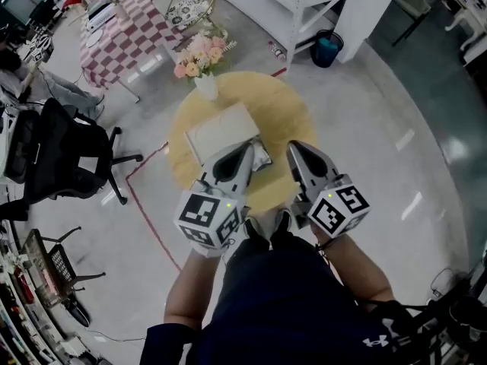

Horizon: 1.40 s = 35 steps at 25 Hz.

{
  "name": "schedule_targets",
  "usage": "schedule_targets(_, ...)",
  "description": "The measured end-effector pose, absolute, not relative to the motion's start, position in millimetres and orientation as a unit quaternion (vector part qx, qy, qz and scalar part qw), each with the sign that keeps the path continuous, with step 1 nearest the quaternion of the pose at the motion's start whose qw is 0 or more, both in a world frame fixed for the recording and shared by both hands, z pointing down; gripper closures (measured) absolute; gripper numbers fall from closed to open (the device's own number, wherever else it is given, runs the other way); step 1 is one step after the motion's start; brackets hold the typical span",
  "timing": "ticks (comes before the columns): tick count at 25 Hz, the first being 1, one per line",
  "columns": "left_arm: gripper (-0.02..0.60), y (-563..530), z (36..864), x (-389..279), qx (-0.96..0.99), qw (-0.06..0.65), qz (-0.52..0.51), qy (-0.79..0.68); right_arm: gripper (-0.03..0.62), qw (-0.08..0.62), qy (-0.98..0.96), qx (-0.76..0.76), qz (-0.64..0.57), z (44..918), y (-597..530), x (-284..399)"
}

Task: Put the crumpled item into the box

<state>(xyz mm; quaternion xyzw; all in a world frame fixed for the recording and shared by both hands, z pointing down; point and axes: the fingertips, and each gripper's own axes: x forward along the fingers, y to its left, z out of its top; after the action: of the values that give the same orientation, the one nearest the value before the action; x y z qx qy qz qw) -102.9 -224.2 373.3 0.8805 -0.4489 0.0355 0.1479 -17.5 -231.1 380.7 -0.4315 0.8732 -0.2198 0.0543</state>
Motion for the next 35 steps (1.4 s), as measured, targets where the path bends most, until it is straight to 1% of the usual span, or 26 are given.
schedule_targets(11,0.565,-214.8,326.9,-114.0,0.877,0.102,0.001,-0.469,0.589,0.072,0.895,-0.409,-0.165,334.6,-225.6,-31.8)
schedule_targets(16,0.565,-215.8,318.4,-121.3,0.868,0.109,-0.019,-0.485,0.589,0.083,0.902,-0.398,-0.144,313.2,-222.8,-38.8)
schedule_targets(21,0.565,-215.1,306.7,-121.3,0.868,0.098,-0.031,-0.487,0.589,0.087,0.906,-0.395,-0.125,301.9,-222.5,-41.6)
schedule_targets(26,0.565,-216.1,292.1,-123.7,0.866,0.072,-0.037,-0.494,0.589,0.089,0.91,-0.394,-0.093,287.7,-221.3,-44.7)
schedule_targets(31,0.565,-217.8,285.3,-118.9,0.862,0.027,-0.024,-0.505,0.589,0.091,0.911,-0.396,-0.073,279.8,-222.9,-42.4)
schedule_targets(35,0.565,-220.4,286.0,-111.3,0.867,0.02,-0.018,-0.498,0.589,0.095,0.909,-0.4,-0.068,278.1,-224.5,-39.6)
